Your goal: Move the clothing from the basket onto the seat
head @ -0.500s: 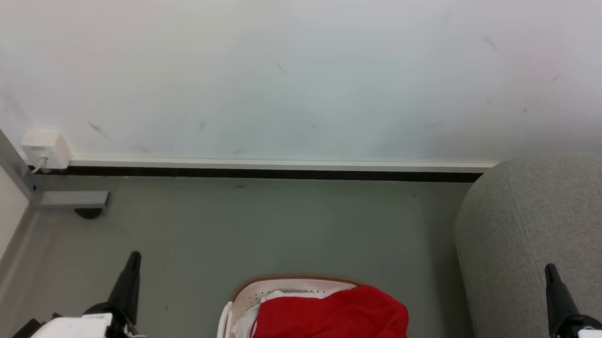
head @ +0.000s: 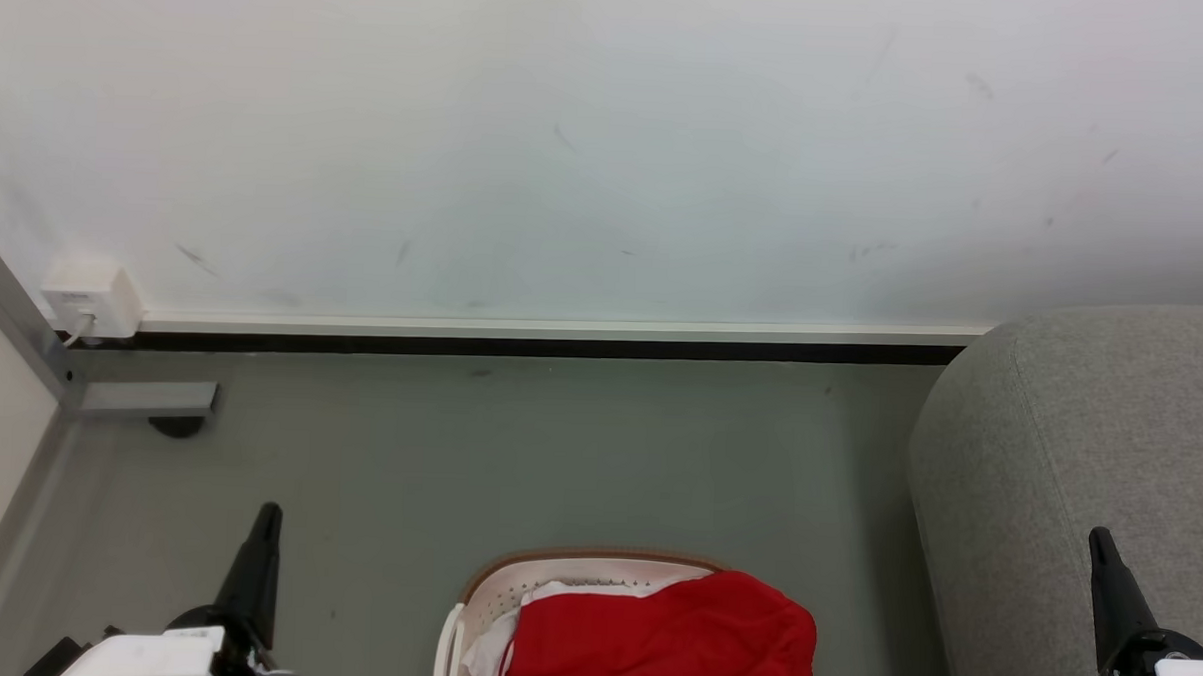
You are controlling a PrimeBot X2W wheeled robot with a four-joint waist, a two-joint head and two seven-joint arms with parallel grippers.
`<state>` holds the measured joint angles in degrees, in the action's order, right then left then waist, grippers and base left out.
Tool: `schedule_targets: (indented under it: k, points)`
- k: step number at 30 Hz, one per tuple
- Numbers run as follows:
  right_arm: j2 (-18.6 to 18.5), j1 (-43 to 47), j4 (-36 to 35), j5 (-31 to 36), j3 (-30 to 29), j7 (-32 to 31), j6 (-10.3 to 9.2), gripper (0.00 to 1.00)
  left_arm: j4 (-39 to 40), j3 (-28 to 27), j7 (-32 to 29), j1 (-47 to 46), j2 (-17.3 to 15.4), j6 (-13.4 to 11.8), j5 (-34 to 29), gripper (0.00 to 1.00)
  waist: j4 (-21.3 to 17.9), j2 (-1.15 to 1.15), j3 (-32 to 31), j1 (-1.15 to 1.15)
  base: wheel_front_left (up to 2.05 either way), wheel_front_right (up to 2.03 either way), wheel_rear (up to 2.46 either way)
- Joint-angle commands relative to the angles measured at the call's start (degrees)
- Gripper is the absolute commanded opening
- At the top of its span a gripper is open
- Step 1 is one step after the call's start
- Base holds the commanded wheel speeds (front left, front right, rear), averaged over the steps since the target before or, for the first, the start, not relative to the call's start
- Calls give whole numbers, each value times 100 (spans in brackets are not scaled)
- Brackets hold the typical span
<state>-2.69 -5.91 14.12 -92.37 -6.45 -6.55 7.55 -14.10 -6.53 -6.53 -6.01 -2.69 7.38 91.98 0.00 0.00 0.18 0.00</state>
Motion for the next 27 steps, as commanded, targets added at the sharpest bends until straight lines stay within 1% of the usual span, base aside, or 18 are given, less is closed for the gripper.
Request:
schedule_targets:
  k: [1,26,27]
  points:
    - [-39,-70,-26,-10,-17,-13,-13,0,16,-11,-17,-51,-38,27,82,0,0,0,0,0,0,0,0]
    - [-38,-70,-26,-10,-17,-13,-13,0,16,-11,-17,-51,-38,27,82,0,0,0,0,0,0,0,0]
    - [-1,0,0,1,0,1,0,100,0,0,2,0,0,0,-1,100,0,0,0,0,0,0,0]
